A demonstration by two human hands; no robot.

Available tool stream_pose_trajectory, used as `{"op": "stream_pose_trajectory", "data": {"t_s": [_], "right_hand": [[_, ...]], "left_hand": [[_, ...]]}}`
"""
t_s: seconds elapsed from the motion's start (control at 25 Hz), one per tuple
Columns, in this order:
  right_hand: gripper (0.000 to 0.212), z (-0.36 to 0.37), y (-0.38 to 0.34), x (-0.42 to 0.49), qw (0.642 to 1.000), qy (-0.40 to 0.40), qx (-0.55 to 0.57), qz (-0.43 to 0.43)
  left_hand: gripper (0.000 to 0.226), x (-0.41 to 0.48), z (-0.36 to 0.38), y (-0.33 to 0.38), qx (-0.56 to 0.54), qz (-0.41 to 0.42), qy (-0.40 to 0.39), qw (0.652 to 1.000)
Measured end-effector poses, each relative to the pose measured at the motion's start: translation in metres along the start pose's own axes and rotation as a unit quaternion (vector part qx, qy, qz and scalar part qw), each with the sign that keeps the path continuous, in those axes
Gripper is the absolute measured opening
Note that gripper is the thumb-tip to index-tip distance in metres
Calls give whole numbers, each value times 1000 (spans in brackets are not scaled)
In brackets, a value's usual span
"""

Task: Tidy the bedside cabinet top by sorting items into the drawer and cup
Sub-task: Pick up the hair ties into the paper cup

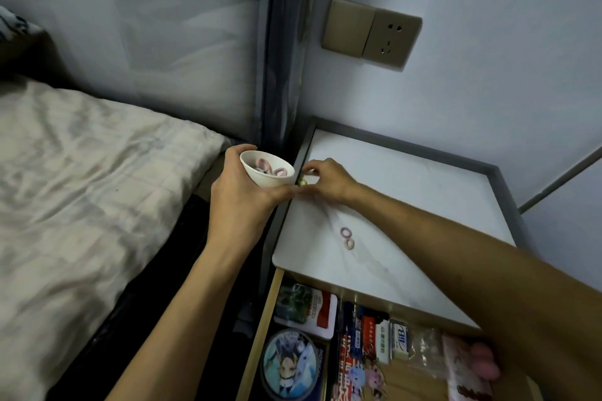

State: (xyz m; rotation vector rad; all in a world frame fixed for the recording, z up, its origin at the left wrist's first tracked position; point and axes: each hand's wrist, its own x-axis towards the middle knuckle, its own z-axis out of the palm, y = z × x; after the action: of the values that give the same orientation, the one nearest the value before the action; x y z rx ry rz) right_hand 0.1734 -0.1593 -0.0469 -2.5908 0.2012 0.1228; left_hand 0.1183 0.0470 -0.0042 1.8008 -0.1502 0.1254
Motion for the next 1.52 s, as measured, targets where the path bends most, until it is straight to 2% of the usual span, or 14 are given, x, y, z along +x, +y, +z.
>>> {"op": "stream_pose_trajectory", "data": {"t_s": [0.12, 0.24, 0.36, 0.48, 0.68, 0.8, 0.92, 1.2, 1.4, 1.52], "right_hand": [[22, 17, 2, 1, 998, 63, 16, -26], [5, 15, 3, -7, 998, 47, 5, -33], [9, 6, 5, -17, 998, -4, -62, 19], [11, -9, 15, -33, 994, -49, -84, 43], [8, -36, 37, -74, 991, -83, 67, 84], [13, -28, 41, -93, 990, -96, 74, 77], [13, -16, 47, -104, 995, -71, 68, 32], [8, -3, 51, -117, 995, 0, -92, -32], [13, -2, 56, -128, 974, -41, -215, -67], [18, -10, 57, -134, 974, -56, -216, -41]], "left_hand": [[89, 1, 2, -1, -3, 3, -10, 1000], [78, 1, 5, -4, 11, 7, -14, 1000], [75, -2, 8, -5, 23, 9, -34, 999], [74, -6, 13, -4, 36, 15, -59, 997], [74, -13, 20, -4, 60, 15, -98, 993], [74, -17, 25, -3, 62, 22, -109, 992], [74, -20, 27, -3, 67, 28, -119, 990], [69, -22, 29, 0, 76, 28, -128, 988], [76, -31, 36, 1, 90, 27, -153, 984], [80, -37, 40, 1, 94, 27, -170, 981]]}}
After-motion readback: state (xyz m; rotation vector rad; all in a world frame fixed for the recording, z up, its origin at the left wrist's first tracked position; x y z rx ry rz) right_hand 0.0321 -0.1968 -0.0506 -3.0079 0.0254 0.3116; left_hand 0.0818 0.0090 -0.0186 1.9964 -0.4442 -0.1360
